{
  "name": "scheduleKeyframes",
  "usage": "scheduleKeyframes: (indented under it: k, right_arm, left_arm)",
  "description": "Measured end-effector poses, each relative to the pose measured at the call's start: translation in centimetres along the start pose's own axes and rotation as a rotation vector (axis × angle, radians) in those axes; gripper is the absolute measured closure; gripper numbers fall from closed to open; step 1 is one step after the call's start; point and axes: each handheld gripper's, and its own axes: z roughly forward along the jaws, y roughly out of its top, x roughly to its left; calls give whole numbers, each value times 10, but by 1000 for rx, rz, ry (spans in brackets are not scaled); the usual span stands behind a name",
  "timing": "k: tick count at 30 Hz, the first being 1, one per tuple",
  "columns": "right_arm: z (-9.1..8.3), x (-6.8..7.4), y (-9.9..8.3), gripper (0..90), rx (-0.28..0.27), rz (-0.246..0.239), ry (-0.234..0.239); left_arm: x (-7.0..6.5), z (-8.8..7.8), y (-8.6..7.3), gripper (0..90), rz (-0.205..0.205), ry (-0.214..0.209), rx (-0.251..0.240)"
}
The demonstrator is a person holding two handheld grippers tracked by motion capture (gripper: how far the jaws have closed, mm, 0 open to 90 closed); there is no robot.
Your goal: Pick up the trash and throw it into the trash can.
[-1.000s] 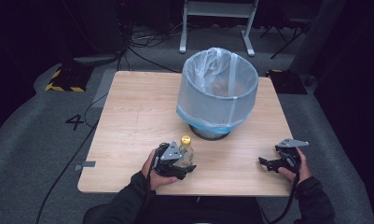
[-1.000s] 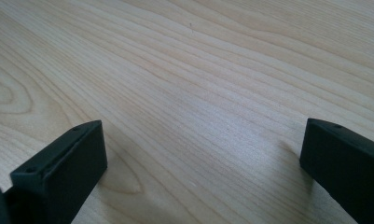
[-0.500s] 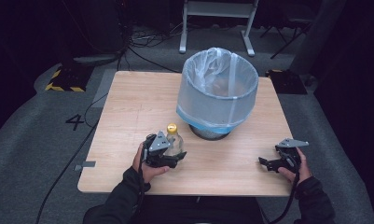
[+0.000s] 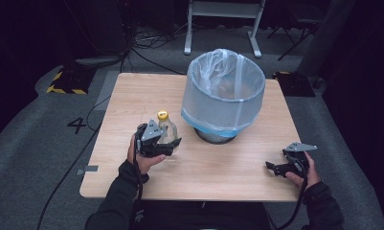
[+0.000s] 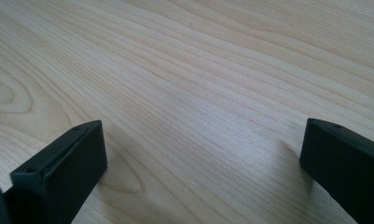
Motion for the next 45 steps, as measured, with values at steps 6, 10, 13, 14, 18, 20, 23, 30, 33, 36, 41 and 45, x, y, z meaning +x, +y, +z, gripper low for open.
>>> scheduleKeyframes:
  k: [6, 10, 13, 14, 18, 20, 23, 30, 33, 36, 41, 45]
  right_arm:
    - [0, 0, 0, 4, 0, -1, 0]
    - [0, 0, 0, 4, 0, -1, 0]
    - [0, 0, 0, 4, 0, -1, -1]
    - [0, 0, 0, 4, 0, -1, -1]
    - [0, 0, 0, 4, 0, -1, 0]
    - [0, 0, 0, 4, 0, -1, -1]
    - [0, 0, 0, 4, 0, -1, -1]
    - [0, 0, 0, 4, 0, -2, -1]
    - [0, 0, 0, 4, -1, -2, -1]
    - [-1, 0, -1, 4, -1, -2, 0]
    - [-1, 0, -1, 4, -1, -2, 0]
    - [-1, 0, -1, 4, 0, -3, 1]
  left_arm:
    - [10, -3, 13, 278, -5, 30, -13]
    - [18, -5, 27, 278, -13, 47, -34]
    - [20, -5, 33, 278, -15, 55, -47]
    - [22, -5, 36, 278, -17, 54, -50]
    - [26, -6, 49, 278, -15, 69, -69]
    - [28, -8, 55, 278, -18, 71, -77]
    - [31, -10, 64, 278, -27, 79, -98]
    - [35, -16, 88, 278, -3, 103, -118]
    - [36, -18, 99, 278, 7, 121, -126]
    - [38, -20, 110, 278, 17, 125, -138]
    - [38, -23, 129, 278, 20, 107, -162]
    - [34, -23, 146, 278, 27, 120, -185]
